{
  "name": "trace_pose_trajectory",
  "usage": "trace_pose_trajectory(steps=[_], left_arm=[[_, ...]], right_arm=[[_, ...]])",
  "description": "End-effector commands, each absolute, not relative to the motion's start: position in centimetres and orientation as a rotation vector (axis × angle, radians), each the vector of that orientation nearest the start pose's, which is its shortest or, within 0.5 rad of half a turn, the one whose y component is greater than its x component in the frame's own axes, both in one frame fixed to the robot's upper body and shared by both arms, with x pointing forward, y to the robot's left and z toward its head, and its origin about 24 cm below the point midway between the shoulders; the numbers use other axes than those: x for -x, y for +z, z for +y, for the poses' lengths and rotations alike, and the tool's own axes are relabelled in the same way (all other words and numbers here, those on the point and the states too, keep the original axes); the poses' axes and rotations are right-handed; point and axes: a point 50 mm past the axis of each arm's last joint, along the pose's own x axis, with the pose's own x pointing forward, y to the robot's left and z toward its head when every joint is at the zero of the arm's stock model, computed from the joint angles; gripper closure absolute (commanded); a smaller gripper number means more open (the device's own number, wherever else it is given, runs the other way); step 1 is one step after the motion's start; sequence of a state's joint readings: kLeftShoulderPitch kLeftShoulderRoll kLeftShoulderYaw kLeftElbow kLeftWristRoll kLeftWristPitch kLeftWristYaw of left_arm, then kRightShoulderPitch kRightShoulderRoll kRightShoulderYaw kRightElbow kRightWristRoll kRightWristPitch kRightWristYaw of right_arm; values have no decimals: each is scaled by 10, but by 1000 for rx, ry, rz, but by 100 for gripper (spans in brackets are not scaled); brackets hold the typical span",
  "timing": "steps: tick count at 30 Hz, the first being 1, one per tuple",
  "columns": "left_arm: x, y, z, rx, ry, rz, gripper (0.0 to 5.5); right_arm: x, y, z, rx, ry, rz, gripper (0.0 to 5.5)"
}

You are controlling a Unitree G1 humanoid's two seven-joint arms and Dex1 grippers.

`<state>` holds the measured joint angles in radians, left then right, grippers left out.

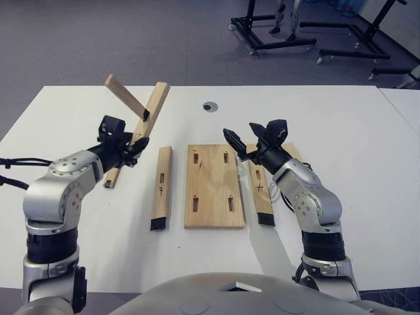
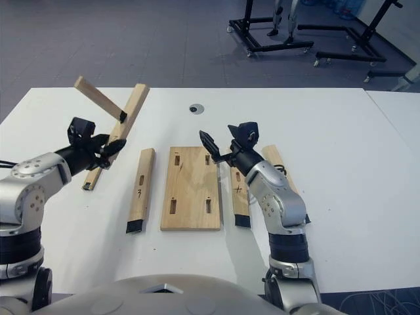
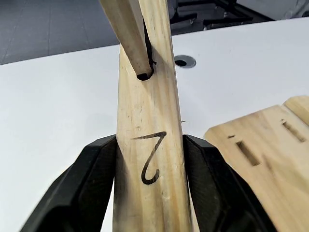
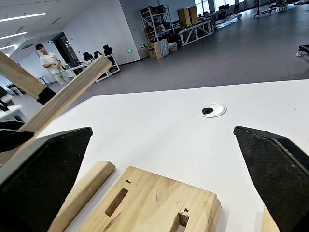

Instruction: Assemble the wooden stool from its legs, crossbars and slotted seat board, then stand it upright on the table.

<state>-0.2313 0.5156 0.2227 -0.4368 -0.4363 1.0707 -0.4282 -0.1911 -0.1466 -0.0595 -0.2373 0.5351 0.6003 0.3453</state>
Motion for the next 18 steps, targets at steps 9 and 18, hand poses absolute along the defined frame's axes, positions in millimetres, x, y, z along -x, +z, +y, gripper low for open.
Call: trace_pose_trajectory(steps=[9,18], left_arm=[[-265,177,198,509,-952,46,338],[-252,169,174,642,-1175,97,338]], right_arm=[[-306,201,-183,-792,1047,22,10],[-313,209,-152,-939,1236,28,10]])
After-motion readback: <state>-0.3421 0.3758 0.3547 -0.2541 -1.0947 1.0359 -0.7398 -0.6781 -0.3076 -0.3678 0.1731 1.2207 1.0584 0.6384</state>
